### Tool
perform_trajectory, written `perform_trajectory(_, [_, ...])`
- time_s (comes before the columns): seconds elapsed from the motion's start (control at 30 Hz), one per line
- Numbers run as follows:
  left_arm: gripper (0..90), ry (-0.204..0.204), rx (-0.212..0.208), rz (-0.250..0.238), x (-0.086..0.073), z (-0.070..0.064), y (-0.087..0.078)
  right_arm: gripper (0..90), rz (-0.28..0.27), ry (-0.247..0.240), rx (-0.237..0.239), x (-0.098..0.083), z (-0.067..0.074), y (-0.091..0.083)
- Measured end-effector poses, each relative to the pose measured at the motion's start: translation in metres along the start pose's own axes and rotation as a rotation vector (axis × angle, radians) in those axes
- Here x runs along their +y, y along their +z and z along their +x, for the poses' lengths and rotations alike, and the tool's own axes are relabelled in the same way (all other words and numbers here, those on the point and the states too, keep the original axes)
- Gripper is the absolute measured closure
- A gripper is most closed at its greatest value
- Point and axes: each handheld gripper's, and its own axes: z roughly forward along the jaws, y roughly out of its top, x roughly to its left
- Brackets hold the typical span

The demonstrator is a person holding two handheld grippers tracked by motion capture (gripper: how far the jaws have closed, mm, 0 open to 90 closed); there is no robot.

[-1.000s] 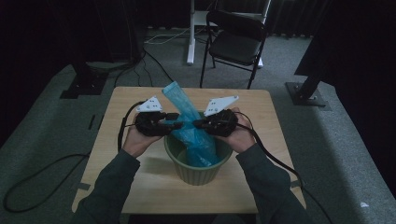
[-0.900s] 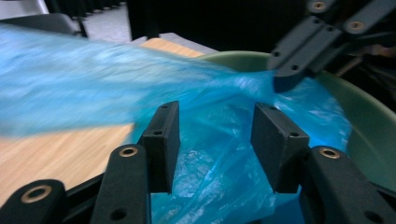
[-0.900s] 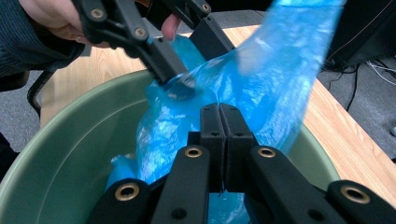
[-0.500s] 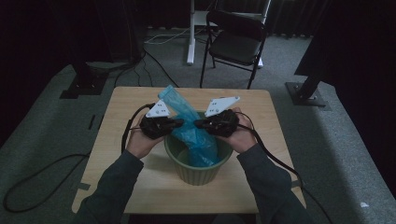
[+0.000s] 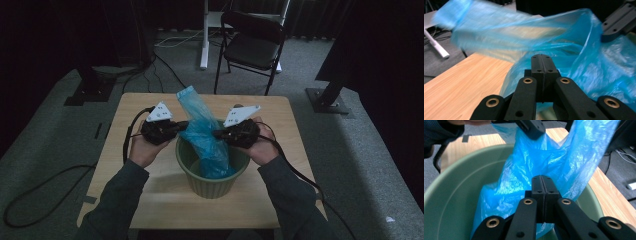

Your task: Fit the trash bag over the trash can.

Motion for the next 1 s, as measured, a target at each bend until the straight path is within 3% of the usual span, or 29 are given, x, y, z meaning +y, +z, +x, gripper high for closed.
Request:
perform_trajectory(0.5, [89.8,-0.063,0.063,0.001,-0.010,0.017,-0.010,89.6,0.025,0.022,-0.048,-0.022,-0.008,-0.016])
perform_trajectory(1.0, [89.8,-0.128,0.091,0.007,-0.017,0.035,-0.009,89.7,0.038,0.065,-0.090,-0.041,-0.020,-0.030])
